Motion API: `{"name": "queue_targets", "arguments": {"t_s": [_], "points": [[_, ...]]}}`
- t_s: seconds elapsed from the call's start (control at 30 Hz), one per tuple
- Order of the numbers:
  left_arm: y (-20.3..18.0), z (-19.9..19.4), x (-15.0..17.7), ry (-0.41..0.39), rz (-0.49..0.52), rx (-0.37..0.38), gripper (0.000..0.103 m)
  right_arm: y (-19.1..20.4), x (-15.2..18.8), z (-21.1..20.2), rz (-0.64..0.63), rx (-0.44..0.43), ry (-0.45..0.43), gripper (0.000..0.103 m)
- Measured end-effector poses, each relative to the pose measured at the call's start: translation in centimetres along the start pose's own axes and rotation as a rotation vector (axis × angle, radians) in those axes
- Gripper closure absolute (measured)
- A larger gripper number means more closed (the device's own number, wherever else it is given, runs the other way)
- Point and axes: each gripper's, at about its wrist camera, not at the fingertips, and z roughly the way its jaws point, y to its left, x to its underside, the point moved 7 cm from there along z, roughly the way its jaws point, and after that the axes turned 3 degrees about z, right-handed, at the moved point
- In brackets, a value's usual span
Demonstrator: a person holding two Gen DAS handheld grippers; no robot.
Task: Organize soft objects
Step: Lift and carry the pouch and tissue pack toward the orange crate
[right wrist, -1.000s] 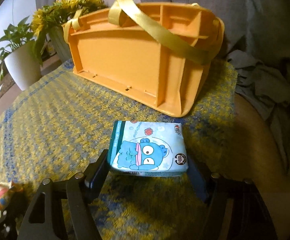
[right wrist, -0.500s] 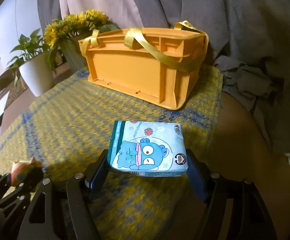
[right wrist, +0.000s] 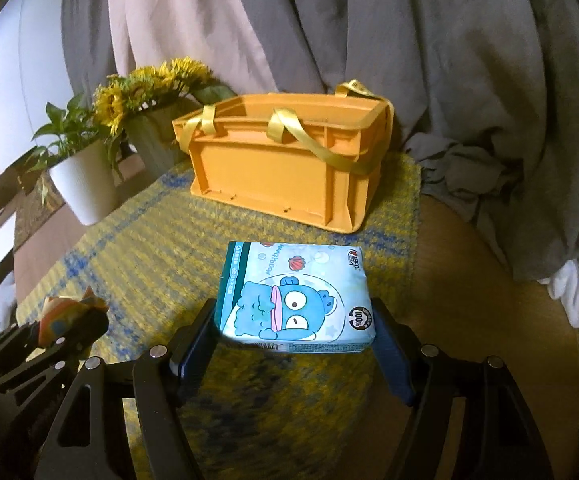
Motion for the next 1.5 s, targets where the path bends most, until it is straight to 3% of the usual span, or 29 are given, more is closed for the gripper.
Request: {"name": "queue_targets", "arguments": {"t_s": [0.37,0.77,1.2,1.5], "points": [[2.5,-1.3,-4.6,-0.058,0.152,0.154,0.069,3.4,-0.6,-2.7,0.126,0.104,-0.039,0.030],[5.1,-0.9,-8.1,-0.097,0.240,0.282,0.069,6.9,-2.5,-3.8,0.230,0.203,-0.112,0.030],[6.1,-0.2,-11.7,-0.151,0.266,0.339,0.069,8.5,-5.4,-3.9,0.250,0.247,-0.189,0.030],[6.0,-0.2,-15.2,-0.235,0.281,0.344,0.069,8.2,-8.5,-3.4,0.243,0.245,-0.237,0.030]]}}
